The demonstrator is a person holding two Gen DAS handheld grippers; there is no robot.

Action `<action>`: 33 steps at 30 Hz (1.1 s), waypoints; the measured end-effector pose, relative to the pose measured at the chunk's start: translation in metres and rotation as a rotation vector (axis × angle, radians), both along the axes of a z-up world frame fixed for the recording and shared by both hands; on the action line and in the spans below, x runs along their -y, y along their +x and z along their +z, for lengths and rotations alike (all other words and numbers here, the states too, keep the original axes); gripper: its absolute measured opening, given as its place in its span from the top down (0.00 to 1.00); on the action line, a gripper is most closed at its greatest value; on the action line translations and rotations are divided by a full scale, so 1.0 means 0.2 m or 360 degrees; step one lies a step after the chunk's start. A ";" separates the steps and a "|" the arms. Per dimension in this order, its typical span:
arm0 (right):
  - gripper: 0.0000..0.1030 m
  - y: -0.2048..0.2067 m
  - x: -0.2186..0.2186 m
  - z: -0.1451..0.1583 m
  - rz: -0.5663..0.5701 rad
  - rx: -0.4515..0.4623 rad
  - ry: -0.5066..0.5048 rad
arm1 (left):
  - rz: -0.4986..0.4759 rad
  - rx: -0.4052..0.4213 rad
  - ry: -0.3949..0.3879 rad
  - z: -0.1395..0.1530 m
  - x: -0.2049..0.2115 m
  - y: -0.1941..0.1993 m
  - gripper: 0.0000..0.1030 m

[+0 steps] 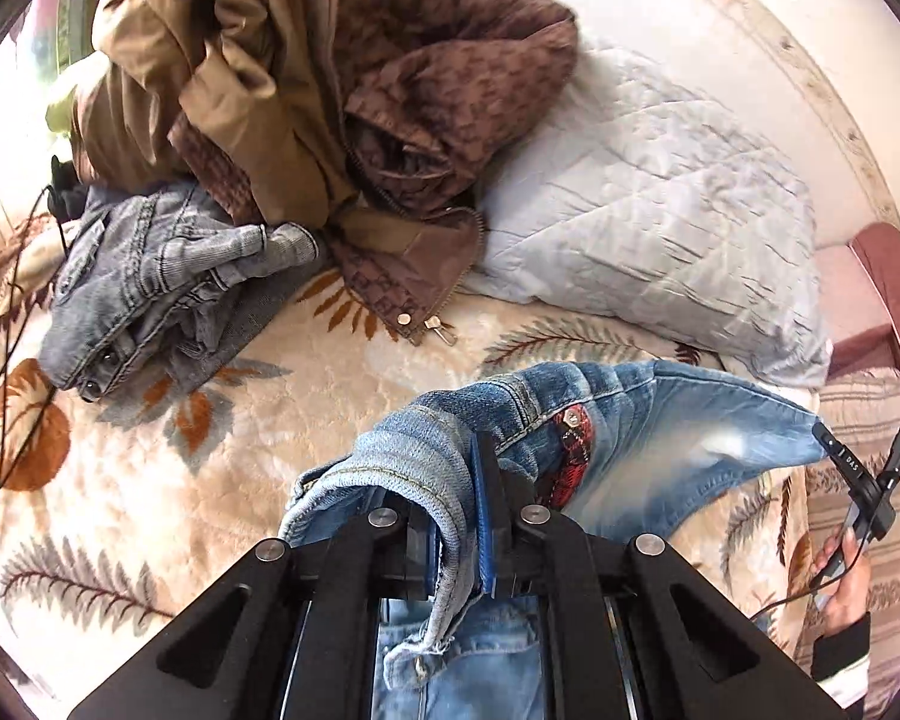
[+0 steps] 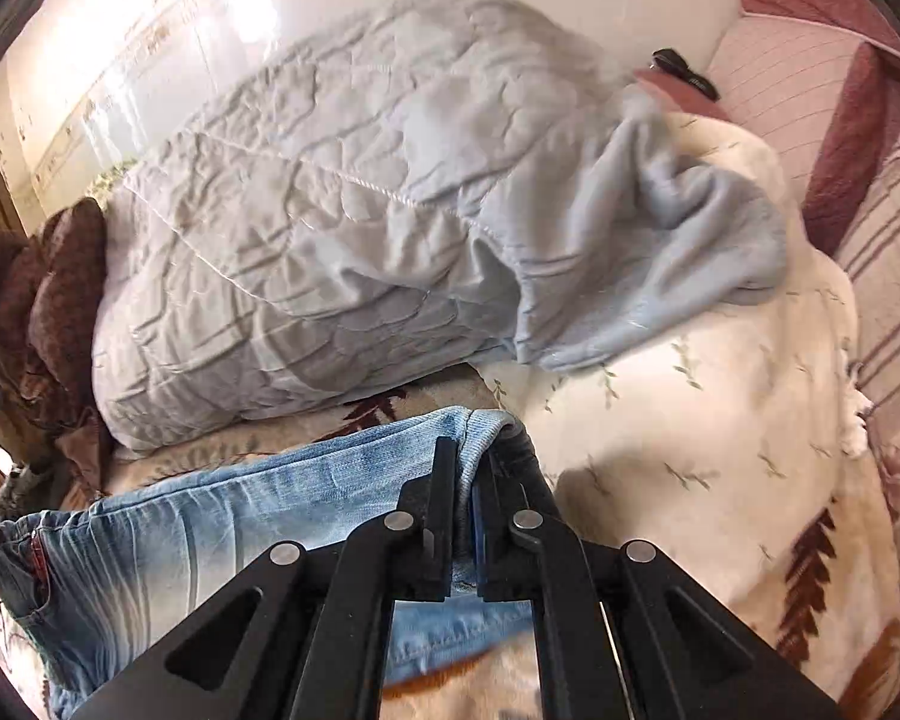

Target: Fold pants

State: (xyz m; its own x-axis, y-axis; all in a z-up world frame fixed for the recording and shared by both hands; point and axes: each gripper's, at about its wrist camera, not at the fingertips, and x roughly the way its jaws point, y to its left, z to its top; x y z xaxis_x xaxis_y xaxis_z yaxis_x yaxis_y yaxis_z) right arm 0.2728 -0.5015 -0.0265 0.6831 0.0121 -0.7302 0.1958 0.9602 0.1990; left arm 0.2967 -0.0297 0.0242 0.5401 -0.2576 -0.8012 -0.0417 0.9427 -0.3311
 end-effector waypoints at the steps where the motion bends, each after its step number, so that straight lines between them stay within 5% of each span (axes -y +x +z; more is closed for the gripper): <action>1: 0.97 -0.12 0.02 0.05 -0.0013 0.0034 0.0014 | -0.0026 0.0033 -0.0001 0.03 0.01 -0.08 0.92; 7: 0.97 -0.84 0.02 0.21 -0.0091 0.0115 0.0113 | -0.0139 0.0047 -0.0026 -0.01 -0.04 -0.58 0.89; 14: 0.95 -1.44 0.03 -0.16 -0.0263 -0.0155 0.0282 | -0.0152 -0.0385 -0.0115 -0.46 -0.16 -0.81 0.86; 17: 0.87 -1.58 0.01 -0.24 -0.0312 -0.0223 0.0360 | -0.0159 -0.0404 -0.0249 -0.46 -0.25 -0.86 0.82; 21: 0.74 -1.73 -0.02 -0.16 -0.0329 -0.0190 0.0340 | -0.0166 -0.0394 -0.0416 -0.36 -0.34 -0.98 0.71; 23: 0.51 -1.78 -0.01 -0.10 -0.0359 -0.0118 0.0423 | -0.0158 -0.0344 -0.0469 -0.32 -0.35 -1.02 0.55; 25: 0.31 -1.77 0.00 -0.07 -0.0370 -0.0049 0.0560 | -0.0134 -0.0325 -0.0539 -0.30 -0.36 -1.06 0.50; 29: 0.30 -1.65 -0.01 -0.16 -0.0366 -0.0057 0.0895 | -0.0097 -0.0399 -0.0661 -0.35 -0.34 -1.10 0.49; 33: 0.30 -1.54 -0.03 -0.27 -0.0432 -0.0074 0.1051 | -0.0056 -0.0444 -0.0686 -0.42 -0.27 -1.07 0.49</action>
State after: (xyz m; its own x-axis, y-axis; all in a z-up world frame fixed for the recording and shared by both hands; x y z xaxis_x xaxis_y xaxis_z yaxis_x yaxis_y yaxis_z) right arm -0.0351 -0.4963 -0.0801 0.6933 0.2957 -0.6572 0.4330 0.5581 0.7078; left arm 0.0820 0.0253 -0.0606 0.3059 -0.6104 -0.7307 -0.1543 0.7255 -0.6707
